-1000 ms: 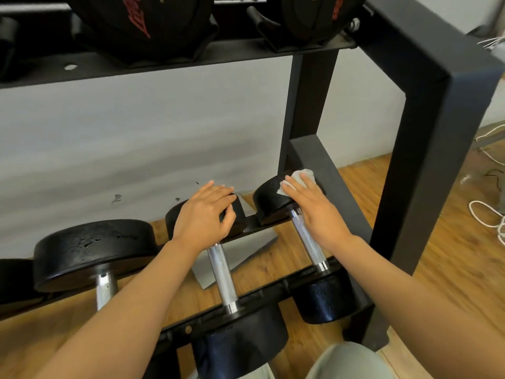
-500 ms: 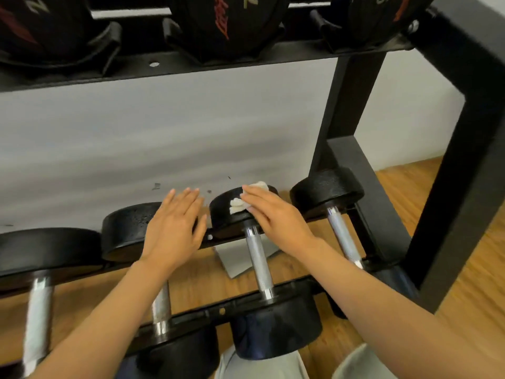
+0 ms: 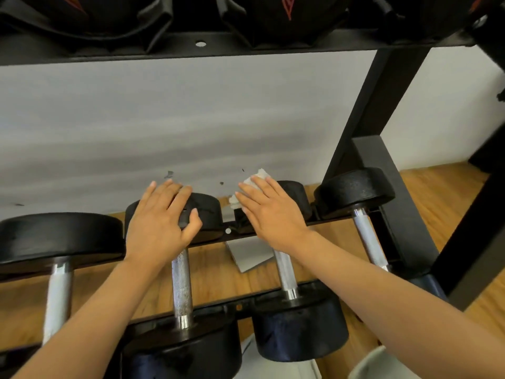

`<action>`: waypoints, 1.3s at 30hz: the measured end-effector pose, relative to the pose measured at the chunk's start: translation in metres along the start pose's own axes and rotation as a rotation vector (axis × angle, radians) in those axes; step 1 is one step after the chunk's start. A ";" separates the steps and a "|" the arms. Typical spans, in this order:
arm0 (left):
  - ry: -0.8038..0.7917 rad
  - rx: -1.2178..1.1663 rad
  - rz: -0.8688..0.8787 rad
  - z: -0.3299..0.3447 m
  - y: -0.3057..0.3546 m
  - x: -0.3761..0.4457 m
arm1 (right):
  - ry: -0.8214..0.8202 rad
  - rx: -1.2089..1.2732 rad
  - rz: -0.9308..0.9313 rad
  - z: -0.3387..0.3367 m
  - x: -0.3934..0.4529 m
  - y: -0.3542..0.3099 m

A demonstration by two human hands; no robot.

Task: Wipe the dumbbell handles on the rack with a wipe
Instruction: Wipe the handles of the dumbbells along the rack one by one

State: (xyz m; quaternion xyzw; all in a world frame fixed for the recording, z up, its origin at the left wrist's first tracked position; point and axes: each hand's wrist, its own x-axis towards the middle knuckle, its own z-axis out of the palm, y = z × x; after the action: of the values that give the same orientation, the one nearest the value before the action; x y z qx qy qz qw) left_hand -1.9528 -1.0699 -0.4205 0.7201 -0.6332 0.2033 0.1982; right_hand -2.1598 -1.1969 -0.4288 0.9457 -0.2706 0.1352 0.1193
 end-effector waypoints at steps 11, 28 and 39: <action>0.040 -0.040 -0.026 0.000 0.001 -0.002 | -0.079 -0.124 0.139 0.001 0.010 -0.021; 0.063 -0.048 -0.034 0.001 0.002 -0.002 | -0.147 -0.282 -0.144 -0.007 0.001 -0.015; 0.097 -0.062 -0.029 0.002 0.002 -0.002 | 0.084 0.228 0.459 -0.003 0.006 -0.008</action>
State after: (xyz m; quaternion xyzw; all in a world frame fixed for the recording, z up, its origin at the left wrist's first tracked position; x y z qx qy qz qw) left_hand -1.9546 -1.0691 -0.4233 0.7121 -0.6182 0.2153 0.2537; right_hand -2.1514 -1.1924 -0.4259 0.8604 -0.4559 0.2273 -0.0110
